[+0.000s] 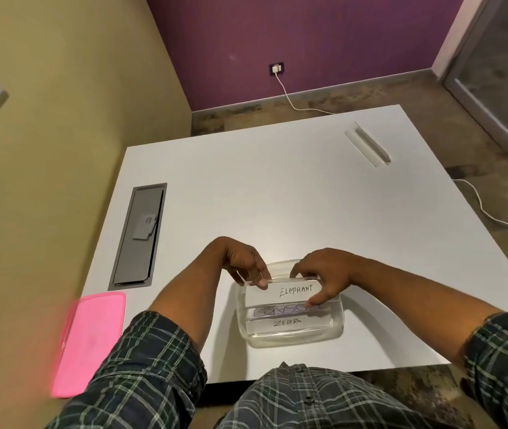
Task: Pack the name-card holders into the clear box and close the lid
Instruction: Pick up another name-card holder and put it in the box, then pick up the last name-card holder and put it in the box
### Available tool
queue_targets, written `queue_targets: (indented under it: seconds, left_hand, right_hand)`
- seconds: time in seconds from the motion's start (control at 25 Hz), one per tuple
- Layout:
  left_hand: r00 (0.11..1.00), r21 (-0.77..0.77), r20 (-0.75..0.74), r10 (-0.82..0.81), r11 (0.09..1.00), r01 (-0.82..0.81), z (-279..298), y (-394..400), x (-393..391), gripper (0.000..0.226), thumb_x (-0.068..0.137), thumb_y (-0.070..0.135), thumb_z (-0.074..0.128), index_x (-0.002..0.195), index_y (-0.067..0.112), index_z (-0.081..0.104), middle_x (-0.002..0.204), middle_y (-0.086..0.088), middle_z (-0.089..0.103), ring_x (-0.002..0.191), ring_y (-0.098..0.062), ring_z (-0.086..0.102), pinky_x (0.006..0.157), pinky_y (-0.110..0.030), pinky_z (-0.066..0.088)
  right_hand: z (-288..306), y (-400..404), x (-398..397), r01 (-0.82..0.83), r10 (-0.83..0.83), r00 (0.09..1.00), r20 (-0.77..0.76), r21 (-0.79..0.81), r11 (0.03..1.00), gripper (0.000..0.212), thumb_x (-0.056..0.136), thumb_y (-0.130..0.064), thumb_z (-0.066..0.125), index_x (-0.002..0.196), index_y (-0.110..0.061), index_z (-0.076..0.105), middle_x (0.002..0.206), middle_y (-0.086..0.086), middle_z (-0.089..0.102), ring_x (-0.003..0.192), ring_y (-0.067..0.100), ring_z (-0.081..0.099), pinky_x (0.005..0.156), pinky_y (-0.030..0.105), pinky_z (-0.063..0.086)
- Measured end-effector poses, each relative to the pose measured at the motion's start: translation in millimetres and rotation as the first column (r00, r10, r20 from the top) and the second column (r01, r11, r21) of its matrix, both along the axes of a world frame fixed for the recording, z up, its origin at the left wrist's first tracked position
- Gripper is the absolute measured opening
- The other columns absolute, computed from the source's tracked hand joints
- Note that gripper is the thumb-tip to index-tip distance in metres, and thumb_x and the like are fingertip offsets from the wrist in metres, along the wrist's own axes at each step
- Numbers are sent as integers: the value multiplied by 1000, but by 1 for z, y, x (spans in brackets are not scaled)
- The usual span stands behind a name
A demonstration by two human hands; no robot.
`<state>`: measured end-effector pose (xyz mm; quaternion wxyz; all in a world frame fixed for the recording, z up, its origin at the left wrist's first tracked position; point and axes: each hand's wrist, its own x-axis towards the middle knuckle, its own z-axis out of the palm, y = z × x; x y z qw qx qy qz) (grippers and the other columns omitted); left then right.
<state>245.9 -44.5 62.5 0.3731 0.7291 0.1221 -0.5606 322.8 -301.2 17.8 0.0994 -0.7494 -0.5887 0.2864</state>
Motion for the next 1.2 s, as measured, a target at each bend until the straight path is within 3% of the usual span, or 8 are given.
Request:
queue_targets:
  seconds: [0.16, 0.28, 0.4, 0.6, 0.76, 0.96, 1.04, 1.2]
  left_hand:
    - [973, 212, -18, -229, 950, 228, -10, -24, 2, 45, 76, 23, 88, 118, 12, 74, 110, -1, 77, 102, -16, 70, 88, -30, 54]
    - [948, 295, -8, -318, 905, 306, -22, -41, -3, 35, 75, 12, 88, 103, -2, 73, 88, -9, 78, 82, -21, 72, 66, -23, 54]
    - [881, 421, 52, -470, 810, 408, -30, -52, -16, 27, 76, 9, 86, 95, -7, 76, 95, -17, 78, 76, -25, 72, 78, -33, 59]
    - [763, 549, 54, -644, 657, 516, -33, -59, -38, 27, 76, 21, 87, 62, 9, 68, 82, -6, 80, 65, -16, 71, 83, -31, 61]
    - [712, 586, 52, -700, 599, 546, -29, -68, -38, 32, 76, 22, 87, 58, 12, 62, 70, 0, 76, 64, -16, 70, 80, -30, 60]
    - [643, 611, 47, -764, 532, 586, -26, -80, -33, 37, 71, 15, 87, 53, 14, 55, 50, 7, 58, 59, -15, 64, 79, -32, 60]
    - [680, 560, 5, -734, 565, 606, -24, -82, -28, 28, 76, 12, 82, 57, 13, 62, 56, 3, 64, 59, -16, 64, 79, -31, 57]
    - [872, 310, -27, -488, 826, 471, -13, -84, 2, 14, 86, 3, 61, 74, 1, 69, 76, -16, 71, 79, -31, 68, 72, -30, 48]
  right_hand:
    - [-10, -2, -14, -95, 99, 992, 84, -49, 994, 64, 75, -63, 72, 127, -30, 56, 108, -9, 67, 98, 14, 60, 81, 32, 49]
    - [-17, 2, -25, -188, 196, 962, 190, -59, 980, 65, 78, -64, 68, 127, -24, 56, 112, -1, 68, 101, 21, 61, 79, 35, 49]
    - [-26, 6, -36, -283, 302, 908, 291, -109, 953, 64, 82, -64, 65, 123, -16, 56, 104, 8, 68, 95, 31, 63, 72, 38, 48]
    - [-33, 2, -47, -292, 331, 896, 295, -171, 941, 49, 91, -56, 61, 115, -13, 59, 99, 10, 69, 89, 32, 66, 71, 37, 49]
    - [-24, -7, -40, -247, 270, 942, 200, -131, 960, 40, 93, -52, 58, 115, -19, 65, 106, 1, 69, 95, 25, 66, 77, 35, 50]
    - [-24, -7, -40, -241, 277, 934, 225, -175, 954, 40, 94, -51, 59, 111, -16, 68, 103, 3, 71, 94, 26, 66, 79, 36, 51]
    - [-24, -8, -39, -231, 264, 933, 246, -156, 960, 42, 94, -54, 57, 108, -16, 69, 100, 4, 72, 92, 28, 66, 77, 35, 50]
    - [-12, -14, -25, -32, 11, 964, 267, 76, 997, 44, 94, -63, 50, 95, -25, 71, 85, -2, 72, 77, 21, 67, 64, 30, 45]
